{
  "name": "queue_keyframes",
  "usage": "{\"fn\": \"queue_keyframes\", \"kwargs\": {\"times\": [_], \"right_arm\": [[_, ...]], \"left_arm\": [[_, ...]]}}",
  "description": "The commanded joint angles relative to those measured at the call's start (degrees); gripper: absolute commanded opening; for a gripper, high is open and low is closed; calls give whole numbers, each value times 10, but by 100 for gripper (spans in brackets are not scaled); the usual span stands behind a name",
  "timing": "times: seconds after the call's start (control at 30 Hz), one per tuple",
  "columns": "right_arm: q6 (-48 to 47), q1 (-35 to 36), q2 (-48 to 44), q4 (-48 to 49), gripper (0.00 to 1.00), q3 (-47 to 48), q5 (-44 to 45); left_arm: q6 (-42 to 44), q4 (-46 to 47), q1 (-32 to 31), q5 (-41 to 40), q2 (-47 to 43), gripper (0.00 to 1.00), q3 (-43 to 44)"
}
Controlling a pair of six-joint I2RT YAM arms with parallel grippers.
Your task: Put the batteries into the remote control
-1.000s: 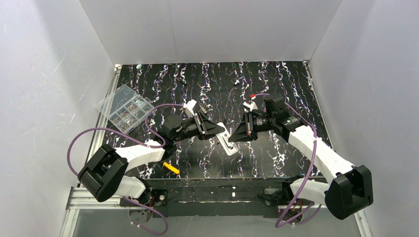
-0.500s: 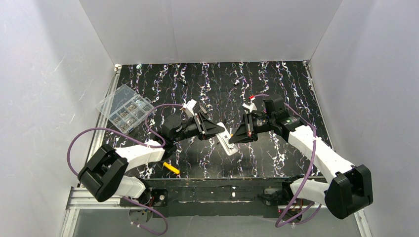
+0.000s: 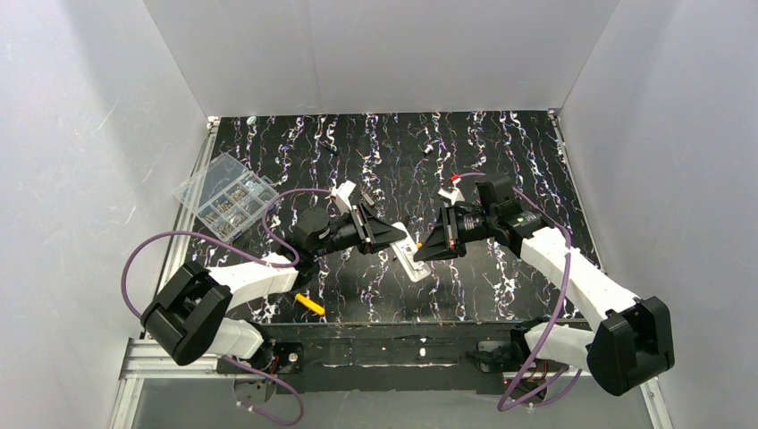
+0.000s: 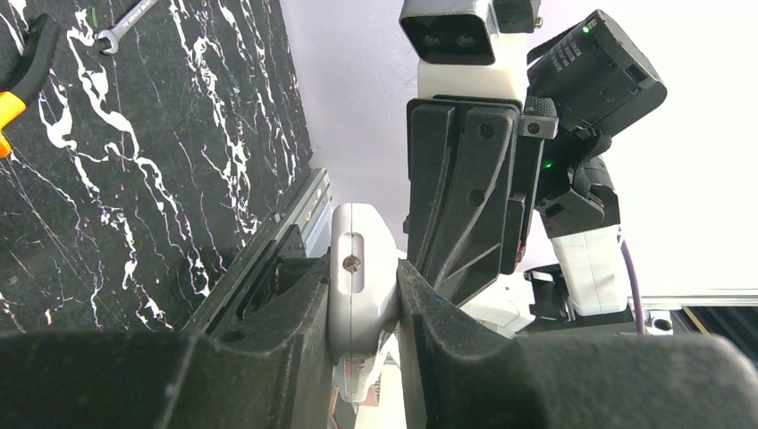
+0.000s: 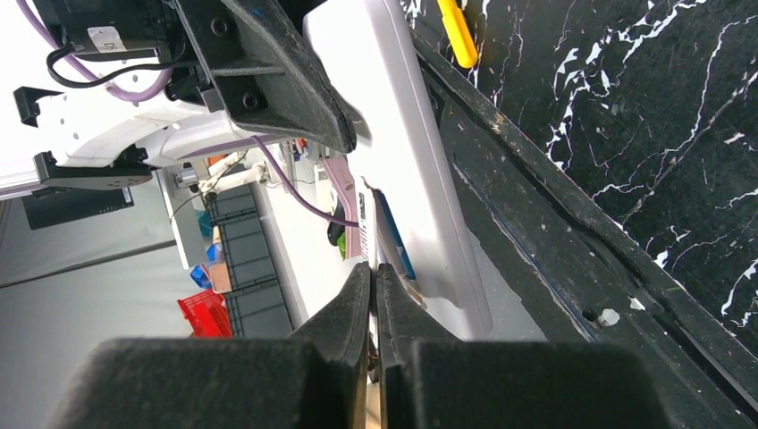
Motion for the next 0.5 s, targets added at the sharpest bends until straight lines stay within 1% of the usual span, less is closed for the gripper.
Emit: {"fn": "queue_keyframes", "kwargs": {"times": [0.0,0.3,0.37,0.47], "right_arm": [[7,-2,10,11,1,3,18],[26,-2,18,36,1,8,23],[27,-2,21,38,4,8,24],[22,-2,22,30,11,9,29]], "left_arm": [[-7,59,-2,24,-11,0,30],[-6,59,-1,25,-12,0,27],[-6,60,-2,25,-12,0,27],[-4,60,-2,22,-13,0,24]]}}
